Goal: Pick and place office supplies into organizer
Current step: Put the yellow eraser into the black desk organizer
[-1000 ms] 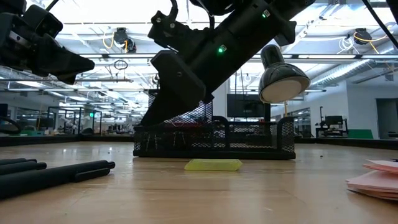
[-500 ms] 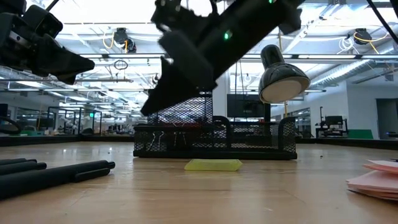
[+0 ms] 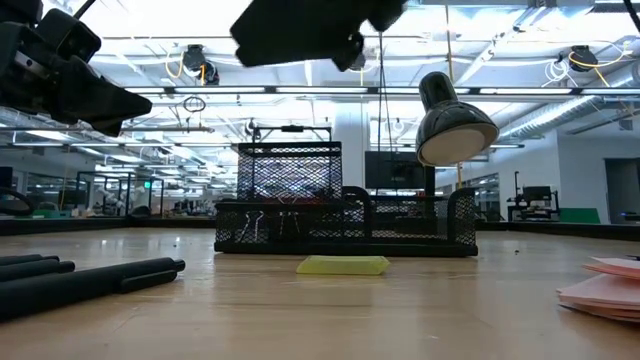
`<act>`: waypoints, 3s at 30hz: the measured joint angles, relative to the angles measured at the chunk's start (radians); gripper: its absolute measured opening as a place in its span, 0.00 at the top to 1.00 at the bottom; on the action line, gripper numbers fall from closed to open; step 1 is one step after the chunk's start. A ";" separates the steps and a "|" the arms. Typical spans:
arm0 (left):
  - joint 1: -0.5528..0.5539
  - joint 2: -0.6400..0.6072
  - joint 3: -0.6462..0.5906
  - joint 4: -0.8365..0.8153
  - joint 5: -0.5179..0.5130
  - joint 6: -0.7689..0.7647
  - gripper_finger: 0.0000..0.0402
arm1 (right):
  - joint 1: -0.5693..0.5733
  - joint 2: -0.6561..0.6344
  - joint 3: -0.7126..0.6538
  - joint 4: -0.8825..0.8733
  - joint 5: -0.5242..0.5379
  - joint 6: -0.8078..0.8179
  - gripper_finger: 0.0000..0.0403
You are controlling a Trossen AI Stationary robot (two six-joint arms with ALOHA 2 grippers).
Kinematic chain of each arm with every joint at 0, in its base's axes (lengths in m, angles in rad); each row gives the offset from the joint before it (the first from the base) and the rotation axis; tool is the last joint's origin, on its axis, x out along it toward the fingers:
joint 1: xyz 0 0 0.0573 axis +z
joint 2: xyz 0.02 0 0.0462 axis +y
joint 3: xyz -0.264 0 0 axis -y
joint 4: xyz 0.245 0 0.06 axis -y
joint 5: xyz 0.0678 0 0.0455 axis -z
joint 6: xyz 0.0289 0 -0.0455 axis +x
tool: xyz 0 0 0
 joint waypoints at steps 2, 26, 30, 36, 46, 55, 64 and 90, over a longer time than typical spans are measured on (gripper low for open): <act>0.000 0.000 0.000 0.000 0.000 0.000 0.89 | 0.020 0.000 0.000 -0.024 -0.001 0.034 0.67; 0.000 0.000 0.000 -0.007 0.000 0.001 0.89 | 0.068 0.000 -0.251 0.207 0.150 0.202 0.39; 0.000 0.000 0.000 -0.010 0.000 0.001 0.89 | 0.090 0.000 -0.253 0.196 0.214 0.235 0.38; 0.000 0.000 0.000 -0.013 0.000 0.001 0.89 | 0.113 0.013 -0.253 0.177 0.257 0.263 0.40; 0.000 0.000 0.000 -0.013 0.000 -0.006 0.89 | 0.110 0.068 -0.253 0.171 0.252 0.250 0.43; 0.000 0.000 0.000 -0.013 0.000 -0.005 0.89 | 0.107 0.078 -0.253 0.125 0.214 0.256 0.43; 0.000 0.000 0.000 -0.013 0.000 -0.007 0.89 | 0.106 0.143 -0.249 0.152 0.209 0.290 0.47; 0.000 0.000 0.000 -0.013 0.000 -0.007 0.89 | 0.105 0.151 -0.251 0.160 0.137 0.309 0.86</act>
